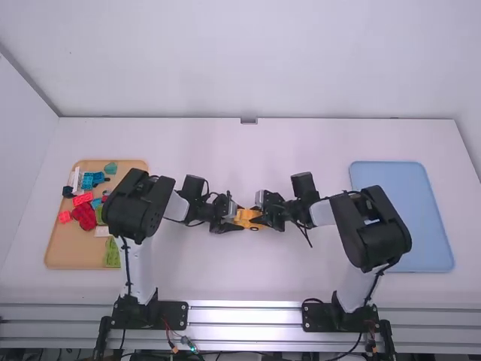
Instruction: Assemble lego blocks to make yellow taxi
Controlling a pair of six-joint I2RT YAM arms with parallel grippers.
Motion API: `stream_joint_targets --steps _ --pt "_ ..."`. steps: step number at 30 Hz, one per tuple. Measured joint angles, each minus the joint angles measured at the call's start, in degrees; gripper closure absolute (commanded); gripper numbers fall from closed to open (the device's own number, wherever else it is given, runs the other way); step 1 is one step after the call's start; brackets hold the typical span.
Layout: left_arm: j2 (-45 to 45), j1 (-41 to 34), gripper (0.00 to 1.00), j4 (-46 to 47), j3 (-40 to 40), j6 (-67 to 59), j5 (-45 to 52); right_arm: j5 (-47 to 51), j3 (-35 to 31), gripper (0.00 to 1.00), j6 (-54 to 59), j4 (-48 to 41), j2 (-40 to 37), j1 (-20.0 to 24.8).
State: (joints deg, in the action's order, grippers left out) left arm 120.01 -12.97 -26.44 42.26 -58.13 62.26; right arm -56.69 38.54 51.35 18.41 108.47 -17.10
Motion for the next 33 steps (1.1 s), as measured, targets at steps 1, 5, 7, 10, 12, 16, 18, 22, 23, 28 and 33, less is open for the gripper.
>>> stream_joint_targets --steps 1,5,7,10,12,16,18,22,23,28,33 --pt "0.0 0.0 0.56 0.0 0.0 0.0 0.0 -0.7 0.0 1.0 0.3 -0.4 0.2 0.6" --pt "0.0 -0.2 0.56 0.0 0.0 0.0 0.0 -1.1 0.0 1.0 1.7 -0.4 0.3 0.2" --pt "0.0 -0.2 0.57 0.0 0.0 0.0 0.0 -1.0 0.0 1.0 2.0 0.0 0.3 -0.3" --pt "0.0 -0.2 0.57 0.1 0.0 0.0 0.1 0.1 0.0 1.0 2.2 1.5 0.3 -1.6" --pt "0.0 -0.2 0.57 0.0 0.0 0.1 0.1 1.0 0.0 1.0 1.6 2.4 0.3 -2.1" --pt "0.0 -0.2 0.58 -0.5 0.0 0.8 -0.2 2.3 0.0 1.0 0.2 3.2 0.3 -2.6" --pt "0.0 -0.2 0.58 -0.7 0.0 1.1 -0.2 3.1 0.0 1.0 -0.3 3.4 0.3 -3.0" --pt "0.0 0.1 0.59 -0.7 0.0 1.1 -0.2 4.5 0.0 1.0 -1.1 3.7 0.1 -3.6" --pt "0.0 0.2 0.59 -0.6 0.0 1.1 -0.2 5.0 0.0 1.0 -1.3 3.7 -0.1 -3.8" --pt "0.0 0.2 0.6 -0.6 0.0 1.0 -0.2 7.0 0.1 1.0 -1.9 3.0 -0.6 -4.5" --pt "0.0 0.2 0.61 -0.7 0.0 1.1 -0.2 8.6 0.6 1.0 -1.6 1.1 -1.2 -4.9"
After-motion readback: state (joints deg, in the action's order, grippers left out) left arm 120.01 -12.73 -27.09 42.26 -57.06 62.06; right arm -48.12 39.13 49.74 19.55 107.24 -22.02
